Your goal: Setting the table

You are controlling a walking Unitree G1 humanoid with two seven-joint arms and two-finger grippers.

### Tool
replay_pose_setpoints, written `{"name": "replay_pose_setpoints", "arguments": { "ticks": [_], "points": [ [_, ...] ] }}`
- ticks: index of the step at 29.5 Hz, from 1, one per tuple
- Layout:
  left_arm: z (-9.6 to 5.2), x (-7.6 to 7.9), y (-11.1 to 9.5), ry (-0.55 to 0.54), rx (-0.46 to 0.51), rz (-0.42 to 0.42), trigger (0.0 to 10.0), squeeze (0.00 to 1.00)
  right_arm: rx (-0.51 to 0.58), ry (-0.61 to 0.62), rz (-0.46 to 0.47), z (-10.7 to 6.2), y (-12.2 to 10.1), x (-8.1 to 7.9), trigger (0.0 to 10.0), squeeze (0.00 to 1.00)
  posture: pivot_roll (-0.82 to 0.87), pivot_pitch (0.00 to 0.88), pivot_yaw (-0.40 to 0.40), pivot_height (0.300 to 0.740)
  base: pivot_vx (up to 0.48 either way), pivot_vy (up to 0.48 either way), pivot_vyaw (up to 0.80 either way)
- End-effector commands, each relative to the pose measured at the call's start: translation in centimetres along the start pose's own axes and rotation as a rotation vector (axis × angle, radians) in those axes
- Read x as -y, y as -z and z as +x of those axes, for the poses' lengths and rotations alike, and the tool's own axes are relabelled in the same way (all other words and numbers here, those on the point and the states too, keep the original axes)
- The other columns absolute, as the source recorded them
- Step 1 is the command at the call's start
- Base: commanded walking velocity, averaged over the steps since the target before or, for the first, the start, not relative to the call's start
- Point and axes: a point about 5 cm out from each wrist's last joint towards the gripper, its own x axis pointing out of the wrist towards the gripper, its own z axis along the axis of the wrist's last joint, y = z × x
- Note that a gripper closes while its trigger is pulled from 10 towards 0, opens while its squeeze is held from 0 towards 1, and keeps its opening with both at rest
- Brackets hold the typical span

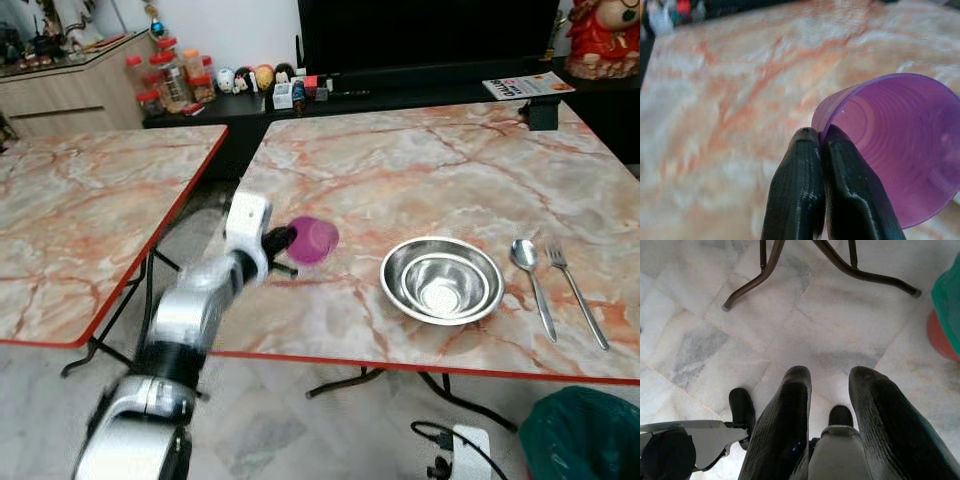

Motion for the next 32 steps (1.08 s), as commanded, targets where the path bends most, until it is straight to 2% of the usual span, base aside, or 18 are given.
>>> {"name": "replay_pose_setpoints", "arguments": {
  "ticks": [1, 2, 7, 11, 13, 27, 28, 31, 32],
  "points": [
    [0.5, 0.2, 1.2, 0.036, -0.102, 0.043, 10.0, 0.00, -0.002, -0.008, 0.008, 0.0, 0.0, -0.5, 10.0, 0.00, 0.01, 0.000, 0.157, 0.740, 0.000, 0.000, 0.00],
    [0.5, 0.2, 1.2, 0.036, -0.102, 0.043, 10.0, 0.00, -0.002, -0.008, 0.008, 0.0, 0.0, -0.5, 10.0, 0.00, 0.01, 0.000, 0.157, 0.740, 0.000, 0.000, 0.00],
    [1.9, 1.4, 2.1, 0.116, -0.265, 0.161, 10.0, 0.00, 0.003, 0.000, 0.032, 0.0, 0.0, -0.5, 10.0, 0.00, 0.00, 0.000, 0.170, 0.740, 0.000, 0.000, 0.00],
    [2.2, 1.8, 2.9, 0.146, -0.336, 0.209, 10.0, 0.00, 0.002, 0.004, 0.040, 0.0, 0.0, -0.6, 10.0, 0.00, -0.01, 0.000, 0.179, 0.740, 0.000, 0.000, 0.00],
    [2.4, 1.8, 3.0, 0.148, -0.353, 0.230, 10.0, 0.00, 0.002, 0.005, 0.043, 0.0, 0.1, -0.6, 10.0, 0.00, -0.01, 0.000, 0.180, 0.740, 0.000, 0.000, 0.00],
    [2.9, 2.0, 2.5, 0.180, -0.366, 0.244, 10.0, 0.00, 0.000, 0.012, 0.058, -0.1, 0.2, -0.6, 10.0, 0.00, -0.01, 0.000, 0.187, 0.740, 0.000, 0.000, 0.00],
    [2.9, 2.0, 2.4, 0.188, -0.362, 0.244, 10.0, 1.00, -0.001, 0.012, 0.059, -0.1, 0.2, -0.6, 10.0, 0.00, -0.01, 0.000, 0.187, 0.740, 0.000, 0.000, 0.00],
    [3.0, 2.1, 2.1, 0.199, -0.351, 0.254, 10.0, 1.00, -0.002, 0.011, 0.058, -0.1, 0.2, -0.7, 10.0, 0.00, -0.01, 0.000, 0.187, 0.740, 0.000, 0.000, 0.00],
    [3.0, 2.1, 2.0, 0.205, -0.343, 0.251, 10.0, 0.56, -0.002, 0.011, 0.058, -0.1, 0.3, -0.7, 10.0, 0.00, -0.01, 0.000, 0.187, 0.740, 0.000, 0.000, 0.00]
  ]
}}
